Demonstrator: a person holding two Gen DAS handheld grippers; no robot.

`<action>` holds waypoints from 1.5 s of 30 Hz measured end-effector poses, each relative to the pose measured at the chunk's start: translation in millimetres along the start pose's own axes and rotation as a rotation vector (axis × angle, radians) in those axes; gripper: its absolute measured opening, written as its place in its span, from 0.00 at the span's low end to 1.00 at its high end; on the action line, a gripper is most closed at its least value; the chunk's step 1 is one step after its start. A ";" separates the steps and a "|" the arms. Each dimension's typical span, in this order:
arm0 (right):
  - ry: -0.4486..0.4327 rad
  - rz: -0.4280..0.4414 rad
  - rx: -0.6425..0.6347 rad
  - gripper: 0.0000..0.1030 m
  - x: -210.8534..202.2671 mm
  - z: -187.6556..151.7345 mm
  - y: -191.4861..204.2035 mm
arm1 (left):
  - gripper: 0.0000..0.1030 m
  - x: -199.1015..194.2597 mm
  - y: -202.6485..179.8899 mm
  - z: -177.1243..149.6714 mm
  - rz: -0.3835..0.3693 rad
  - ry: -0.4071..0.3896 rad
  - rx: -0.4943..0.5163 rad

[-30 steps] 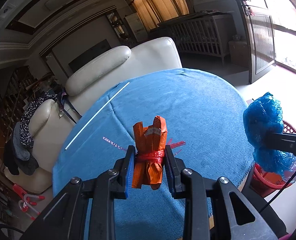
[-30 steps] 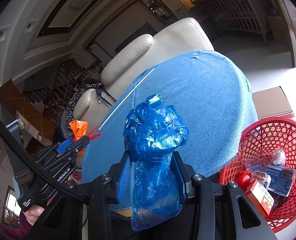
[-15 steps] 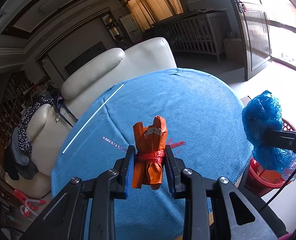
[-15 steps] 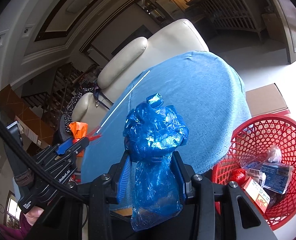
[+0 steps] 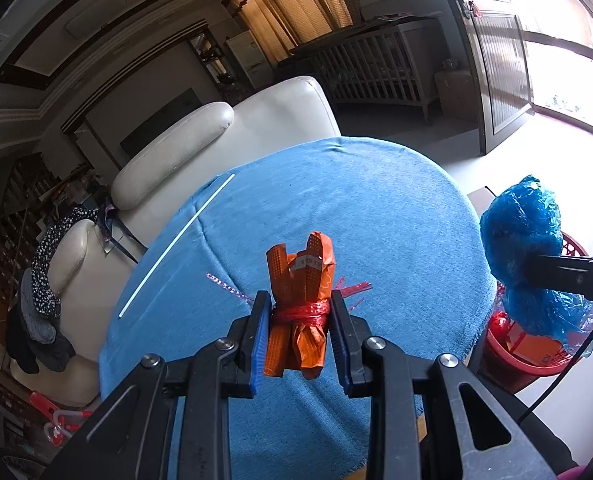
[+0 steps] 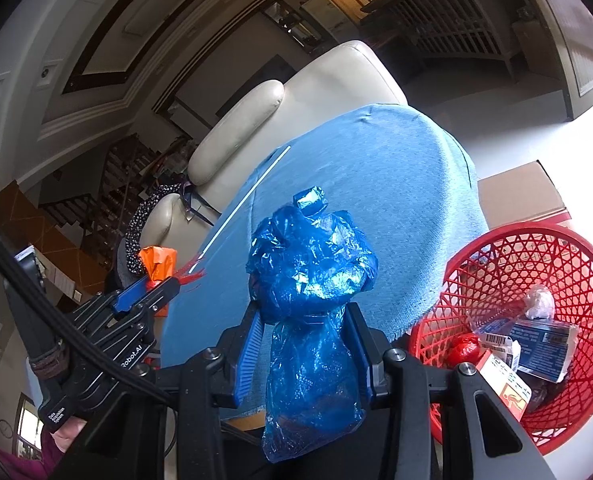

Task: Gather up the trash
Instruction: 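Lift the blue bag and orange wrapper and carry both toward the red basket, then move both tools over the red basket, holding the bag and wrapper above it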

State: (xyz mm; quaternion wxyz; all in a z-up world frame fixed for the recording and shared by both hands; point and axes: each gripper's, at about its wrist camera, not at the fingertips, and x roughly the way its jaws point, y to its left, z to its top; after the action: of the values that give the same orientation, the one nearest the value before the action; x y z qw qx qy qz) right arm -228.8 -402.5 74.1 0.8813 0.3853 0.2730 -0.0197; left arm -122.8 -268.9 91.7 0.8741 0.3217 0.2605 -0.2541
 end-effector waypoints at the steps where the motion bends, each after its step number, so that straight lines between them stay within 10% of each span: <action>1: -0.002 -0.002 0.002 0.42 -0.4 -0.2 -0.2 | 0.29 -0.2 -2.1 0.5 0.000 -0.001 0.004; 45: -0.049 -0.064 0.098 0.42 -32.8 -6.8 -36.7 | 0.29 -0.5 -50.7 15.7 -0.076 -0.018 0.116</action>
State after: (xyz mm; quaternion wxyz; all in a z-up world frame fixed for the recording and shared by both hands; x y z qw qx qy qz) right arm -268.8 -429.3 62.0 0.8667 0.4185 0.2622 -0.0707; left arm -149.6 -313.3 80.5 0.8459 0.3597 0.2496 -0.3045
